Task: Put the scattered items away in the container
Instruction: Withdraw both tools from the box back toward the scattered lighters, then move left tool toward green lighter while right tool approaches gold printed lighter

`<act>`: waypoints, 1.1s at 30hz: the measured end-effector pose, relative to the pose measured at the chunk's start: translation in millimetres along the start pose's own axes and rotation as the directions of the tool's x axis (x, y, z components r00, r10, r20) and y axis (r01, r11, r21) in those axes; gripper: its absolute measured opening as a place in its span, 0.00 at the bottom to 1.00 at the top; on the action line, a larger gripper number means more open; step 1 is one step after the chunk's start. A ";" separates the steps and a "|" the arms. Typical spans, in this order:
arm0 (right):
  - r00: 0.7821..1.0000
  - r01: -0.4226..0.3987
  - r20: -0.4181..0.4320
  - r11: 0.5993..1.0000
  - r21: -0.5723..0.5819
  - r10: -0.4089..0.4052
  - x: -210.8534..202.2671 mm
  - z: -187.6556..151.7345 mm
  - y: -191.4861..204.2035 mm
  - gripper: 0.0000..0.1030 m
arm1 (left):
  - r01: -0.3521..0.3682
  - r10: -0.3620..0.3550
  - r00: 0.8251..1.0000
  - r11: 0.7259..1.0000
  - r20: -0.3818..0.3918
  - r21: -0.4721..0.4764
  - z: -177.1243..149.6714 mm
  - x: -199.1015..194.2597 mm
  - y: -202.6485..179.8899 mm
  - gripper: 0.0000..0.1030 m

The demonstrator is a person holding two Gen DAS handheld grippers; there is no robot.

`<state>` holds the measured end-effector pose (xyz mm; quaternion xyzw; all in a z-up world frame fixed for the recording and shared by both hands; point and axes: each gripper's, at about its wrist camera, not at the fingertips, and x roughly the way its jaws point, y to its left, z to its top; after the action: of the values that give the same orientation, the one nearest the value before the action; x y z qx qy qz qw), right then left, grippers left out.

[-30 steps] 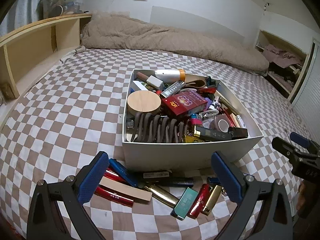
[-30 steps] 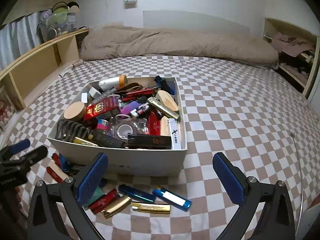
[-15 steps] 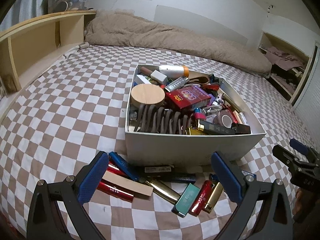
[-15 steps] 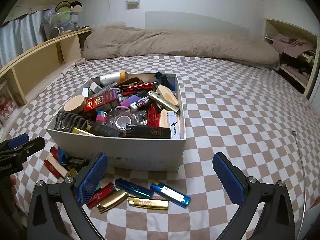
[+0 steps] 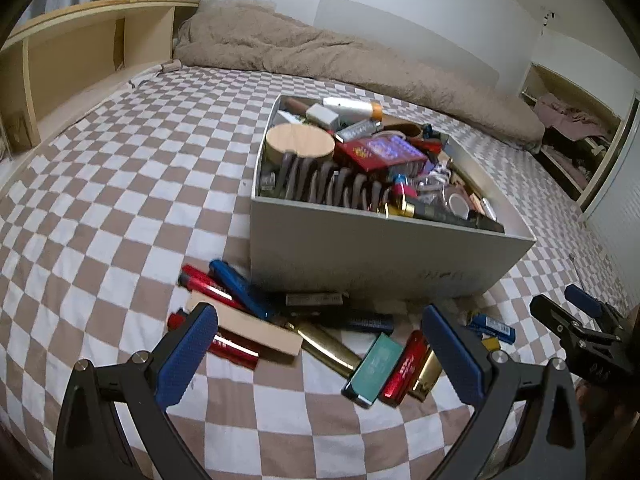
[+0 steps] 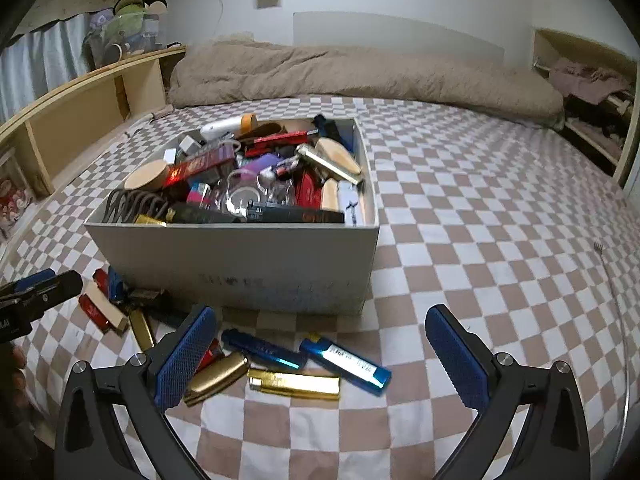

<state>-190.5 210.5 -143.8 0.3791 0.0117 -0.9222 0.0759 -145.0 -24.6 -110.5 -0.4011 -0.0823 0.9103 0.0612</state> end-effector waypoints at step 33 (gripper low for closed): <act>0.982 -0.010 -0.190 0.999 0.038 0.017 48.7 -70.6 -5.8 1.00 | -0.064 0.035 0.973 0.990 -0.229 -0.122 -39.0 71.9 -29.8 1.00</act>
<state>-176.2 215.4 -228.5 0.4671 -0.0006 -0.8811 0.0737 -163.0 21.2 -182.3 -0.5074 -0.1234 0.8526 0.0213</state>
